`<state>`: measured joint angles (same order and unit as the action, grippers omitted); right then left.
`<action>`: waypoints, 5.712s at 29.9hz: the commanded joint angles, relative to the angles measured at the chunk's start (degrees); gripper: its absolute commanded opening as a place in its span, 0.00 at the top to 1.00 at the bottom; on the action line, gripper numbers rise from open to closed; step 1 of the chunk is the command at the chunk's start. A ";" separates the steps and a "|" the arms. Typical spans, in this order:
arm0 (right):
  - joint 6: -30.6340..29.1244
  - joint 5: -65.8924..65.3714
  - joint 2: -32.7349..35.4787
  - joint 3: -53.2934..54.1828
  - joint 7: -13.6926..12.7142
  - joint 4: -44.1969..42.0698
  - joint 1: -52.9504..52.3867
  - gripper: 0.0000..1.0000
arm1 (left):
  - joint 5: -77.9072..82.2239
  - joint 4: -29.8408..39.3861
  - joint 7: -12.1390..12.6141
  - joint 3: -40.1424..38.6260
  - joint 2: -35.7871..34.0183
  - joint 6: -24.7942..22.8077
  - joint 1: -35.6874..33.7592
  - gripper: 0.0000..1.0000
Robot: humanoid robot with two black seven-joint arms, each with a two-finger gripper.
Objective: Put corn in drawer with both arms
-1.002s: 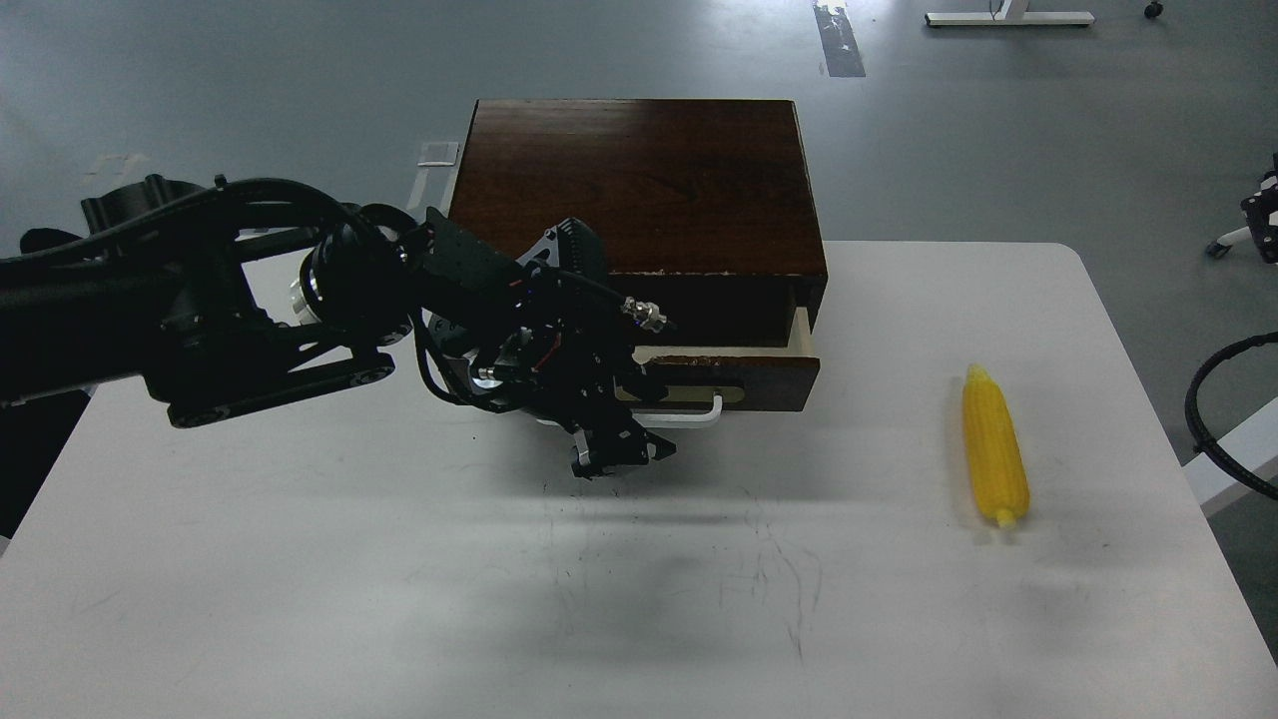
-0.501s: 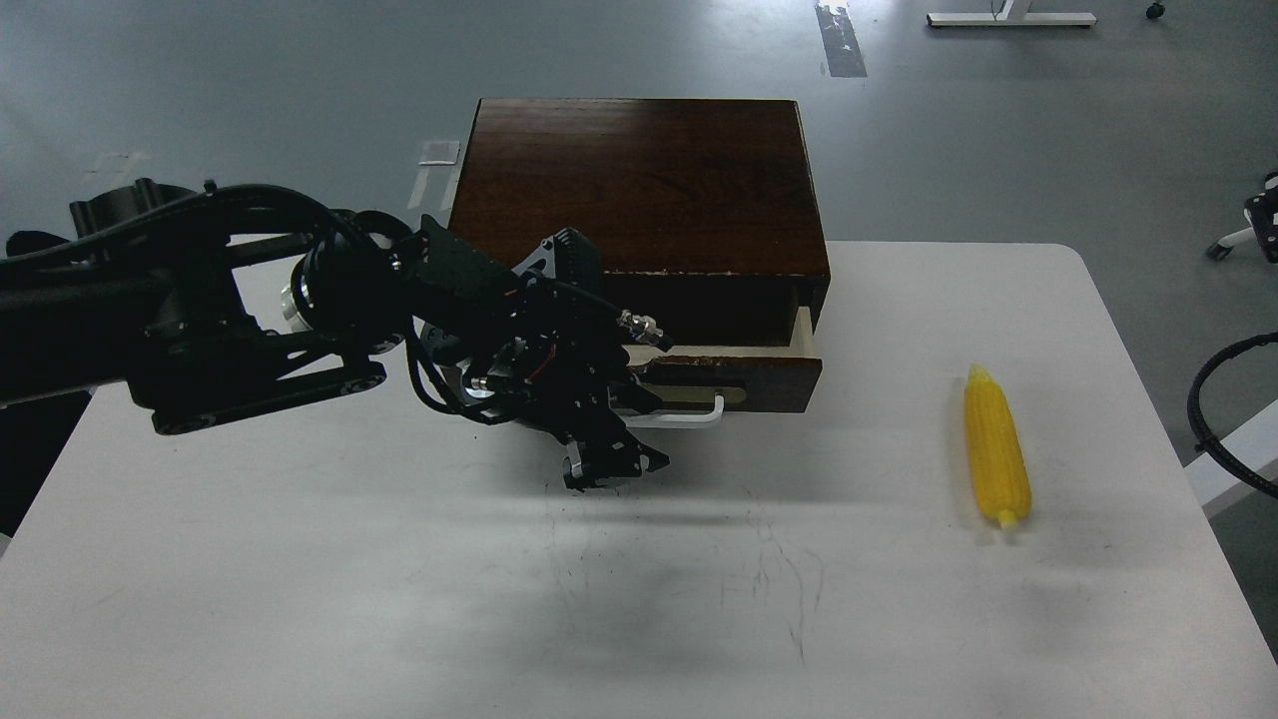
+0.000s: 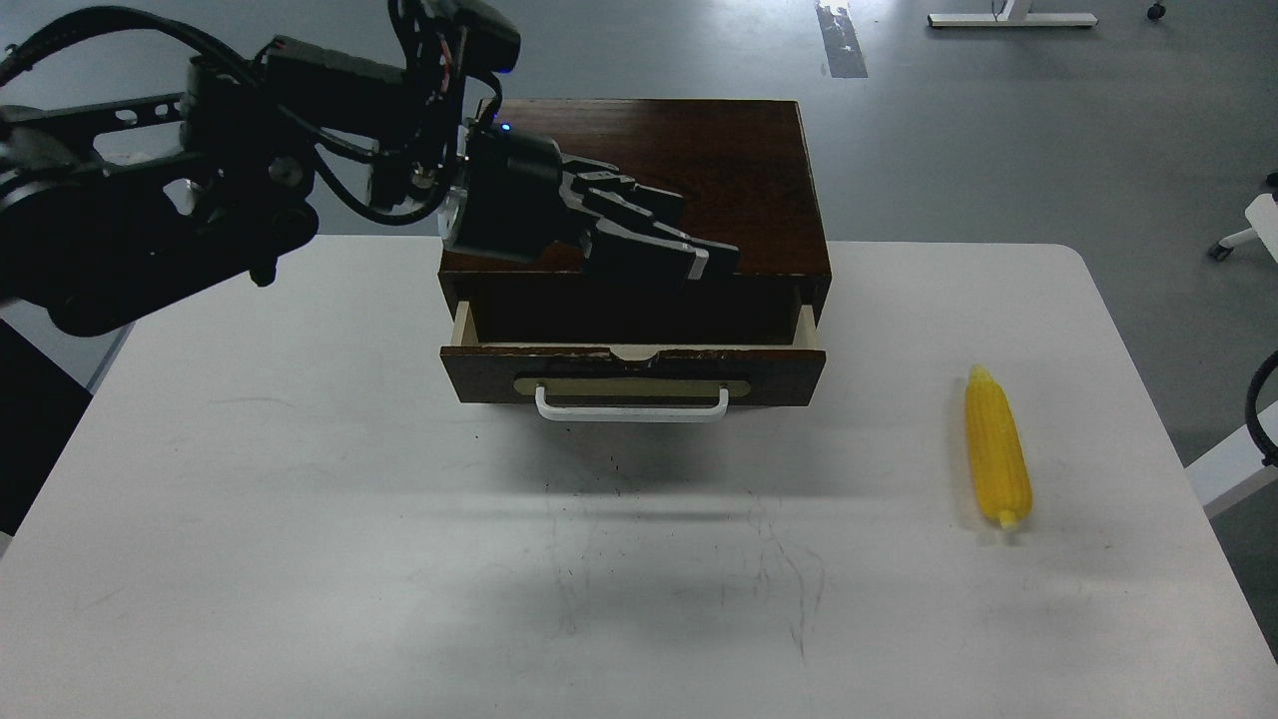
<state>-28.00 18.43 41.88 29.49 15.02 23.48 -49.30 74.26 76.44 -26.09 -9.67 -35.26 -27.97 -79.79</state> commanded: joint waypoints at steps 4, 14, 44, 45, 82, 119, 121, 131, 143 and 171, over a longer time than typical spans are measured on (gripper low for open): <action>0.00 -10.59 2.07 -17.17 0.01 0.16 -7.55 0.00 | -16.32 -2.43 -0.01 -0.87 -3.58 -0.03 0.86 0.02; 0.00 -30.03 1.37 -27.21 0.01 3.41 -14.07 0.00 | -46.49 -16.23 -0.63 -3.60 -2.62 -0.03 7.01 0.02; 8.40 -77.40 -1.97 -40.48 -8.51 28.99 -10.20 0.07 | -77.42 -23.44 -0.54 -16.61 -3.14 -0.03 19.93 0.02; 8.66 -77.93 -2.06 -40.48 -8.51 29.25 -9.94 0.08 | -77.42 -23.44 -0.54 -16.61 -3.14 -0.03 20.11 0.02; 12.00 -101.30 -1.44 -42.50 -6.32 48.41 -47.99 1.00 | -76.46 -23.61 0.08 -16.61 -4.99 -0.03 21.43 0.02; 18.07 -131.19 -24.83 -43.47 -0.08 51.49 -43.33 0.46 | -76.54 -23.61 -0.54 -16.69 -8.59 -0.03 23.19 0.02; 17.98 -131.19 -24.83 -43.47 -0.08 51.58 -43.25 0.38 | -76.54 -23.61 -0.54 -16.78 -8.59 -0.03 23.45 0.02; 17.98 -131.19 -24.74 -43.55 -0.08 51.49 -43.25 0.29 | -76.54 -23.61 -0.54 -16.96 -9.03 -0.03 23.63 0.02; 17.63 -119.64 -17.37 -35.66 -0.16 50.87 -43.51 0.00 | -76.98 -23.79 -0.45 -16.96 -10.26 -0.03 23.63 0.02; 18.24 -16.00 -1.62 -14.14 -0.69 31.72 -23.50 0.00 | -77.42 -32.05 -0.36 -17.13 -5.35 -0.03 27.75 0.02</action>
<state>-9.75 -4.89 40.65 9.29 14.27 56.86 -78.47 -3.04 45.02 -26.28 -26.74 -41.67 -28.00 -53.44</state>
